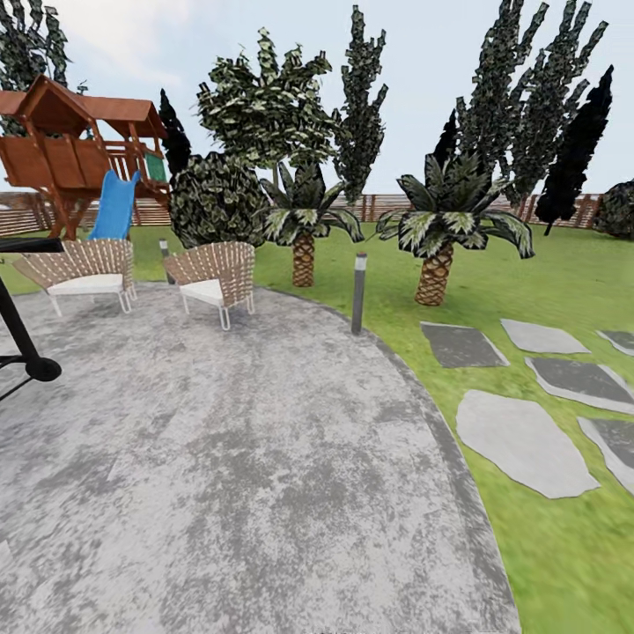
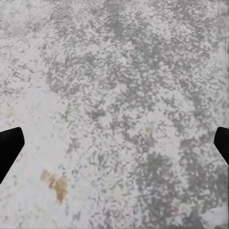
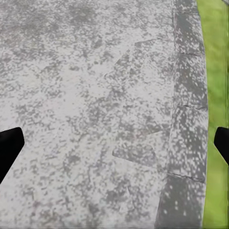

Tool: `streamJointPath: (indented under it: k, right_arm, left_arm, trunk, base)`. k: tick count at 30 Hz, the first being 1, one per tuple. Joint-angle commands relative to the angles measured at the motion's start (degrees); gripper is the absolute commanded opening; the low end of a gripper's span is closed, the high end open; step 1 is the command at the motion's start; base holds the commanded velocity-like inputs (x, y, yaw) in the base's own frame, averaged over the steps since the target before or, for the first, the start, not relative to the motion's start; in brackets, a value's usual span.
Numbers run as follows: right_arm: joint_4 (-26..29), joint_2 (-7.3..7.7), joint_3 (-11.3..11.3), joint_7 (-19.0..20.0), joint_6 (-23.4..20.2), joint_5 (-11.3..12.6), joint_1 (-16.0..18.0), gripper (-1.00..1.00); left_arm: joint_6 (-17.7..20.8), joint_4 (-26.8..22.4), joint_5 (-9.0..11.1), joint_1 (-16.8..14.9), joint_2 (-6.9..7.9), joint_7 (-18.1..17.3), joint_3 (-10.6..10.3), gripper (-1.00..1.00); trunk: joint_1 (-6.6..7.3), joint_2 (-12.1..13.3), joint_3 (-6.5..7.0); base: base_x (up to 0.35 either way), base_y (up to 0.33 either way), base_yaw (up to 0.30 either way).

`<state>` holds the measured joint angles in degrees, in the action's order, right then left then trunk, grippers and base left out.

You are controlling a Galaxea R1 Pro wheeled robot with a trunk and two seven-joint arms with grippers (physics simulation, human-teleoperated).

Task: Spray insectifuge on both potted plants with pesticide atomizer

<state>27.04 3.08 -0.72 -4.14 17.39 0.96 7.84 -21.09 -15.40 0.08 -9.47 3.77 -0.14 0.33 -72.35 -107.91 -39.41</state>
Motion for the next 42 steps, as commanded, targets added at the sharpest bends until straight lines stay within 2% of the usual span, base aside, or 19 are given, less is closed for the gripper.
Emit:
streamJointPath:
  k: [1,42]
  right_arm:
    - [-0.1,-0.01,0.0,-0.1,0.2,0.1,0.1,1.00]
    - [-0.1,-0.01,0.0,-0.1,0.2,0.1,0.0,1.00]
  left_arm:
    - [-0.2,0.0,0.0,0.0,0.01,0.0,0.0,1.00]
    - [-0.1,0.0,0.0,0.0,0.07,0.0,0.0,1.00]
  trunk:
    - [-0.22,-0.4,-0.27]
    - [-9.22,-16.9,-8.15]
  base:
    - [0.000,0.000,-0.268]
    - [0.000,0.000,-0.267]
